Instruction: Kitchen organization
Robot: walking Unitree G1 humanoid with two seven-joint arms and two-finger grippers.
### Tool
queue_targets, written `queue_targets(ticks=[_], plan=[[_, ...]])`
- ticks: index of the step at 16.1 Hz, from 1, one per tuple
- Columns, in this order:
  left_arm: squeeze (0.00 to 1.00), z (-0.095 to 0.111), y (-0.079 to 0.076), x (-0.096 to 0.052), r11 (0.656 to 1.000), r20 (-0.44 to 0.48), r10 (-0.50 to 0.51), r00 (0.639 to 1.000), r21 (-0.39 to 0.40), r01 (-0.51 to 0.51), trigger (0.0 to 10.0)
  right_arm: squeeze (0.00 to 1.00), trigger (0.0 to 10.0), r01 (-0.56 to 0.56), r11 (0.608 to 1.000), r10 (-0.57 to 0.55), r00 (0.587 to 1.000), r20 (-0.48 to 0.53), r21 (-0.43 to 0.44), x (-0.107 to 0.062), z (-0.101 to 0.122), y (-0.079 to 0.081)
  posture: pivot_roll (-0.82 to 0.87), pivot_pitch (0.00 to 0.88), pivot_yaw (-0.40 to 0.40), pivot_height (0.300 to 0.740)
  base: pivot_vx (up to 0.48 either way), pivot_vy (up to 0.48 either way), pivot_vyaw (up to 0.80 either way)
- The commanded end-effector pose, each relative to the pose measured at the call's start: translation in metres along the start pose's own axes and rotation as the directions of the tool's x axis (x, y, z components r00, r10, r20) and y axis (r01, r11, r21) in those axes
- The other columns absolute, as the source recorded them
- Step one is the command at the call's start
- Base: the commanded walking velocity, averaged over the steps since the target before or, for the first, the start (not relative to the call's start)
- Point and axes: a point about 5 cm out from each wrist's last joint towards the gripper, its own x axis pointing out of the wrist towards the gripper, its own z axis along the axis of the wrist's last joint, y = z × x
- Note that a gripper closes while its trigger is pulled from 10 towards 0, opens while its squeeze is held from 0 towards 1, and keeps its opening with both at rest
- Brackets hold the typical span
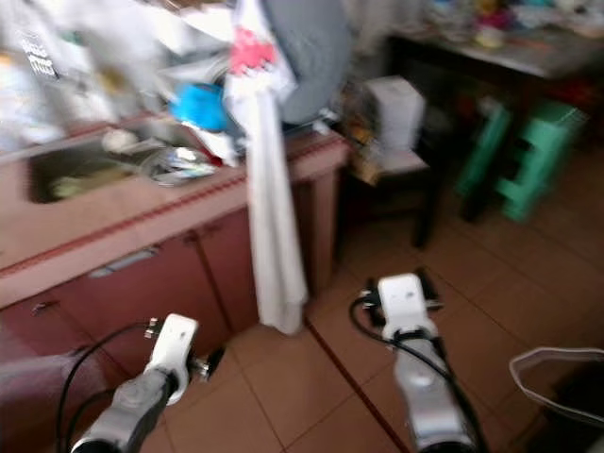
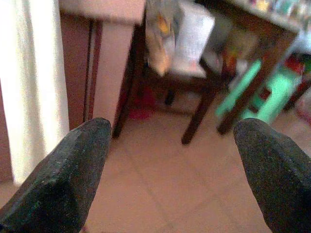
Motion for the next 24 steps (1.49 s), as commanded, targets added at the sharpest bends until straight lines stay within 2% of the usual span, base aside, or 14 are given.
queue_targets(ticks=[1, 3, 4, 6, 8, 10, 13, 15, 17, 19, 20, 24], plan=[[0.0, 0.0, 0.006, 0.001, 1.0, -0.001, 0.027, 1.0, -0.006, -0.027, 10.0, 0.0, 10.0, 0.001, 1.0, -0.001, 1.0, -0.03, 0.0, 0.0, -0.008, 0.001, -0.05, 0.0, 0.087, 0.74, 0.0, 0.0, -0.8], [0.0, -0.014, 0.012, -0.002, 0.998, -0.061, 0.057, 0.997, -0.005, -0.058, 10.0, 0.0, 10.0, -0.015, 0.999, 0.012, 0.994, -0.107, -0.035, -0.004, -0.03, 0.001, -0.05, 0.0, 0.086, 0.74, 0.0, 0.0, -0.7], [0.0, -0.024, 0.015, -0.004, 0.997, -0.105, 0.074, 0.992, -0.016, -0.076, 10.0, 0.0, 10.0, 0.003, 1.0, -0.002, 0.984, -0.18, 0.004, -0.009, -0.046, -0.002, -0.05, 0.0, 0.086, 0.74, 0.0, 0.0, -0.8], [0.0, -0.034, 0.018, -0.007, 0.996, -0.148, 0.084, 0.985, -0.02, -0.088, 10.0, 0.0, 10.0, -0.015, 1.0, 0.015, 0.97, -0.241, 0.002, -0.016, -0.06, 0.0, -0.05, 0.0, 0.089, 0.74, 0.0, 0.0, -0.27], [0.0, -0.051, 0.024, -0.014, 0.993, -0.222, 0.108, 0.969, -0.025, -0.117, 10.0, 0.0, 10.0, -0.023, 0.999, 0.03, 0.939, -0.343, 0.025, -0.028, -0.082, 0.003, -0.05, 0.0, 0.09, 0.74, 0.0, 0.0, 0.0], [0.0, -0.054, 0.026, -0.016, 0.992, -0.231, 0.116, 0.966, -0.024, -0.125, 10.0, 0.0, 10.0, -0.035, 0.999, 0.035, 0.929, -0.367, 0.007, -0.032, -0.089, 0.004, -0.05, 0.0, 0.091, 0.74, 0.0, 0.0, 0.0], [0.0, -0.066, 0.028, -0.021, 0.991, -0.287, 0.115, 0.951, -0.032, -0.13, 10.0, 0.0, 10.0, -0.098, 0.993, 0.059, 0.886, -0.459, -0.06, -0.052, -0.11, 0.009, -0.06, 0.0, 0.096, 0.74, 0.0, 0.0, 0.0], [0.0, -0.075, 0.026, -0.025, 0.994, -0.339, 0.105, 0.935, 0.033, -0.1, 10.0, 0.0, 10.0, -0.157, 0.984, 0.084, 0.834, -0.545, -0.089, -0.065, -0.125, 0.012, -0.06, 0.0, 0.102, 0.74, 0.0, 0.0, 0.0], [0.0, -0.087, 0.018, -0.029, 0.996, -0.423, 0.055, 0.904, 0.084, -0.022, 10.0, 0.0, 10.0, -0.217, 0.973, 0.114, 0.746, -0.656, -0.078, -0.083, -0.141, 0.014, -0.06, 0.0, 0.102, 0.74, 0.0, 0.0, 0.0], [0.0, -0.091, 0.012, -0.03, 0.993, -0.442, 0.043, 0.896, 0.114, 0.009, 10.0, 0.0, 10.0, -0.241, 0.97, 0.147, 0.691, -0.708, -0.033, -0.093, -0.149, 0.016, -0.05, 0.0, 0.101, 0.74, 0.0, 0.0, 0.0], [0.0, -0.093, 0.011, -0.031, 0.99, -0.454, 0.042, 0.89, 0.14, 0.024, 10.0, 0.0, 10.0, -0.287, 0.957, 0.17, 0.667, -0.726, -0.039, -0.098, -0.152, 0.018, -0.04, 0.0, 0.099, 0.74, 0.0, 0.0, 0.0], [0.0, -0.096, 0.009, -0.033, 0.987, -0.473, 0.044, 0.88, 0.159, 0.036, 10.0, 0.0, 10.0, -0.286, 0.958, 0.209, 0.67, -0.712, 0.012, -0.094, -0.148, 0.027, -0.04, 0.0, 0.107, 0.74, 0.0, 0.0, 0.0]])
